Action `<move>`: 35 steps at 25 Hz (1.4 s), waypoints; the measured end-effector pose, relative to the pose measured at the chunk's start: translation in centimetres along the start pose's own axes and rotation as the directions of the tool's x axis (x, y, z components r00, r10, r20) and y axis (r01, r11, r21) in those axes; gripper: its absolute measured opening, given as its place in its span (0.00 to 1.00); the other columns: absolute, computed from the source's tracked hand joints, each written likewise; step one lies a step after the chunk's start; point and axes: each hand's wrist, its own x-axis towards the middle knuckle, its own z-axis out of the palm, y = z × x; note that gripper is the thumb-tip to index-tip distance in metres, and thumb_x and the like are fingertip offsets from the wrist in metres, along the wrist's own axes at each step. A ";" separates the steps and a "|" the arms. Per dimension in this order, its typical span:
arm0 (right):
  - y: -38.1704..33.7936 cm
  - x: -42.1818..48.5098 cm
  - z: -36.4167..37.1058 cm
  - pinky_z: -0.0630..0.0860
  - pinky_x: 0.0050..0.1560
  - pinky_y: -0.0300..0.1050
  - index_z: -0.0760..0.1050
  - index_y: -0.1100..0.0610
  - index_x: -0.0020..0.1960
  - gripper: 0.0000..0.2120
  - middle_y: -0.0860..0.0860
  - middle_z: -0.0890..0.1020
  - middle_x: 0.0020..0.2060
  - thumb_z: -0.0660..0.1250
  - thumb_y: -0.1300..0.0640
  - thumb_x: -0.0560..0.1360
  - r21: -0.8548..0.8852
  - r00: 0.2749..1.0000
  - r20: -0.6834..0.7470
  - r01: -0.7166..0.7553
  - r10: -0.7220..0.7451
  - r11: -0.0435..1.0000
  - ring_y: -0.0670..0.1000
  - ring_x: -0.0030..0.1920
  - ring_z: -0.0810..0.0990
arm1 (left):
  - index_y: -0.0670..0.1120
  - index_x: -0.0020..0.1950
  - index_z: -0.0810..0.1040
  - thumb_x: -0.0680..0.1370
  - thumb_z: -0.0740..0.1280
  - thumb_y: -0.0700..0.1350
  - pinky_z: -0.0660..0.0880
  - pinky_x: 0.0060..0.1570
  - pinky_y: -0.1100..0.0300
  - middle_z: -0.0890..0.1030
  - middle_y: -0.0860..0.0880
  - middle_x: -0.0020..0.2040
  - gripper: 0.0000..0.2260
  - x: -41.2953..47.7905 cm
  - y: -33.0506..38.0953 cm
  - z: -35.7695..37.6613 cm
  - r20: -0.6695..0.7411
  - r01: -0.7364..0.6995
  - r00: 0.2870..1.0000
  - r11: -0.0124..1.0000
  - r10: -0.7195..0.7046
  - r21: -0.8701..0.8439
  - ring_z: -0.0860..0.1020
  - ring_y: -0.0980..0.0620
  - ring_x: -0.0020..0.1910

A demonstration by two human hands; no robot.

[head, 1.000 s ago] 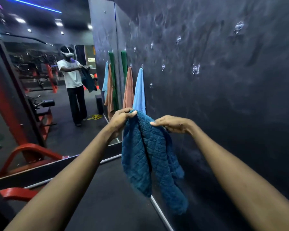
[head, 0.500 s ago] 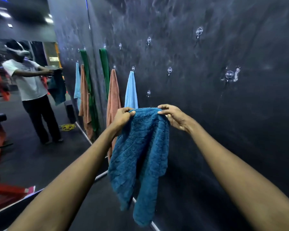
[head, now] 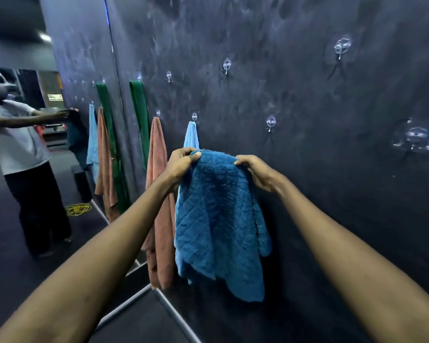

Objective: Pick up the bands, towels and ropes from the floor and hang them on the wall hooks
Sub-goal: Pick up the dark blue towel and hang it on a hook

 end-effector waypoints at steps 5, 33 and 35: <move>-6.2 5.0 1.5 0.74 0.36 0.40 0.77 0.56 0.40 0.08 0.52 0.81 0.34 0.67 0.61 0.77 -0.133 0.943 -0.247 0.196 -0.224 0.972 0.48 0.34 0.78 | 0.43 0.47 0.82 0.78 0.68 0.38 0.77 0.44 0.60 0.83 0.48 0.40 0.04 8.6 4.0 -2.0 0.031 -0.197 0.979 0.974 0.202 -0.111 0.79 0.53 0.39; -16.1 33.3 14.3 0.77 0.51 0.43 0.85 0.53 0.46 0.08 0.50 0.87 0.45 0.74 0.51 0.70 -0.541 0.675 -0.581 0.098 -0.455 0.835 0.50 0.49 0.83 | 0.45 0.42 0.83 0.76 0.70 0.39 0.78 0.39 0.62 0.83 0.53 0.30 0.04 34.5 4.3 -21.1 0.007 -0.261 0.964 0.954 0.265 -0.148 0.79 0.56 0.31; -16.7 34.6 14.7 0.73 0.46 0.42 0.81 0.50 0.49 0.07 0.49 0.84 0.45 0.70 0.52 0.71 -0.666 0.560 -0.605 0.033 -0.566 0.745 0.51 0.50 0.79 | 0.45 0.42 0.83 0.75 0.71 0.39 0.77 0.41 0.60 0.82 0.52 0.30 0.03 36.5 4.5 -21.3 0.041 -0.251 0.964 0.954 0.261 -0.167 0.78 0.54 0.32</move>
